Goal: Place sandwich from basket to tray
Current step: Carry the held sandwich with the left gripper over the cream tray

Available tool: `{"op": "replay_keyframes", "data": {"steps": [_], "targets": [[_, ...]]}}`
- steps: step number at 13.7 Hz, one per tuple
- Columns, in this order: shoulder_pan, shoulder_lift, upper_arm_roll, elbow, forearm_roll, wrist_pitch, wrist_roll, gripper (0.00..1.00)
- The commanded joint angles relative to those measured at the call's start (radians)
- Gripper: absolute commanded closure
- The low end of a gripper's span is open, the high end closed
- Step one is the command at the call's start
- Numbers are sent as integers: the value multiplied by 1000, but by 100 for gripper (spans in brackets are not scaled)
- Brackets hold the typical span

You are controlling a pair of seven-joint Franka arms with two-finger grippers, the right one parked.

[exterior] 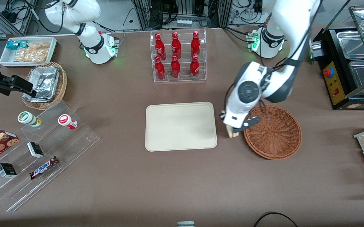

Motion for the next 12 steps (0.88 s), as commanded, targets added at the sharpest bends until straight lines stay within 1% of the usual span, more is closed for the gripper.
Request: {"op": "replay_keyframes", "data": {"steps": [1, 5, 9, 12], "targets": [[-80, 154, 12, 195, -1, -23, -7, 94], [-152, 249, 11, 296, -13, -12, -13, 95], [-194, 377, -7, 465, -27, -21, -83, 97], [-195, 383, -44, 481, -28, -25, -105, 97]]}}
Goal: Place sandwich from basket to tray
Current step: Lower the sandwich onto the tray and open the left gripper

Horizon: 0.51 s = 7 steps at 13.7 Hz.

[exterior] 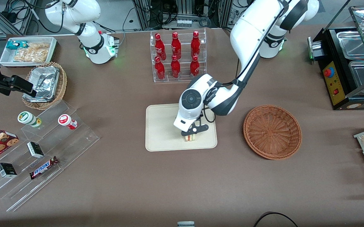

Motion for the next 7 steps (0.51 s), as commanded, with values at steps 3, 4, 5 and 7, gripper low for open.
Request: {"op": "replay_keyframes", "data": {"steps": [3, 4, 5, 7], "targets": [[-9, 40, -28, 80, -11, -31, -39, 97], [-12, 51, -28, 87, -11, -31, -39, 96], [-13, 56, -28, 87, -11, -27, -39, 95], [-15, 63, -28, 87, -11, -23, -39, 92]]}}
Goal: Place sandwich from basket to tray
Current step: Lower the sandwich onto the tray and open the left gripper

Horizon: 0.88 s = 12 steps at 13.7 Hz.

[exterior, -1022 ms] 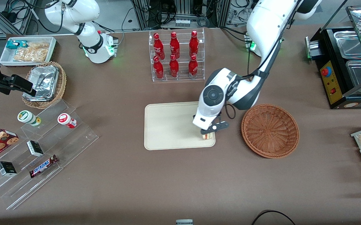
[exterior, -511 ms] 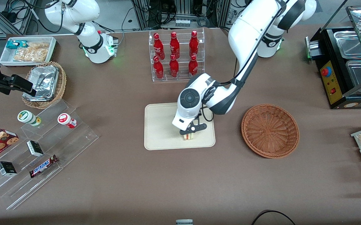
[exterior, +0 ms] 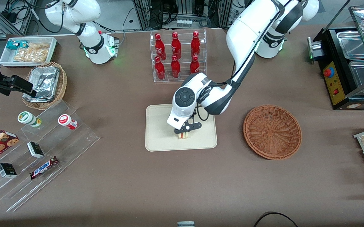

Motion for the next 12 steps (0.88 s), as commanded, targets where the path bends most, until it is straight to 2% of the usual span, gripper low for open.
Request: {"op": "replay_keyframes", "data": {"steps": [1, 2, 3, 9, 12], "targets": [[-12, 31, 2, 44, -11, -14, -17, 83], [-10, 31, 4, 44, -11, -14, -14, 33], [-10, 30, 4, 44, -11, -14, -14, 0], [-5, -30, 6, 40, -6, -27, -13, 0], [-2, -87, 12, 32, 12, -126, 4, 0]]}}
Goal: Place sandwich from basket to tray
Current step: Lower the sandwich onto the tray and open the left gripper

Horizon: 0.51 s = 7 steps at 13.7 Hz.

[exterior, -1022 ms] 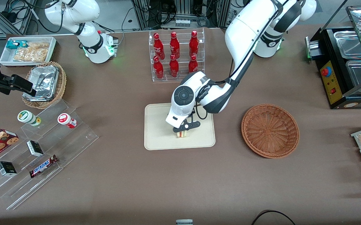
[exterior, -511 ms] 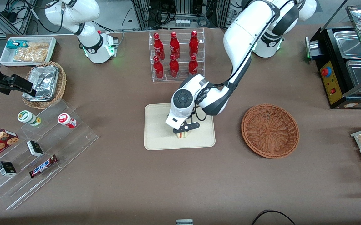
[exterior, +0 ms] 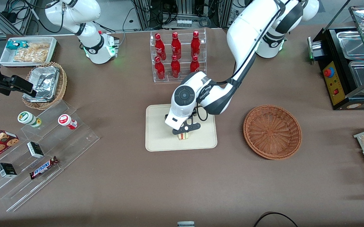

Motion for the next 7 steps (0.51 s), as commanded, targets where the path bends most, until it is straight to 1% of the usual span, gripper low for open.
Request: {"op": "replay_keyframes", "data": {"steps": [1, 3, 6, 7], "targets": [[6, -77, 12, -13, 18, -106, 36, 0], [25, -133, 13, -38, 20, -187, 85, 0], [112, -212, 19, -52, 20, -333, 140, 0], [136, -223, 21, -52, 20, -353, 150, 0]]}}
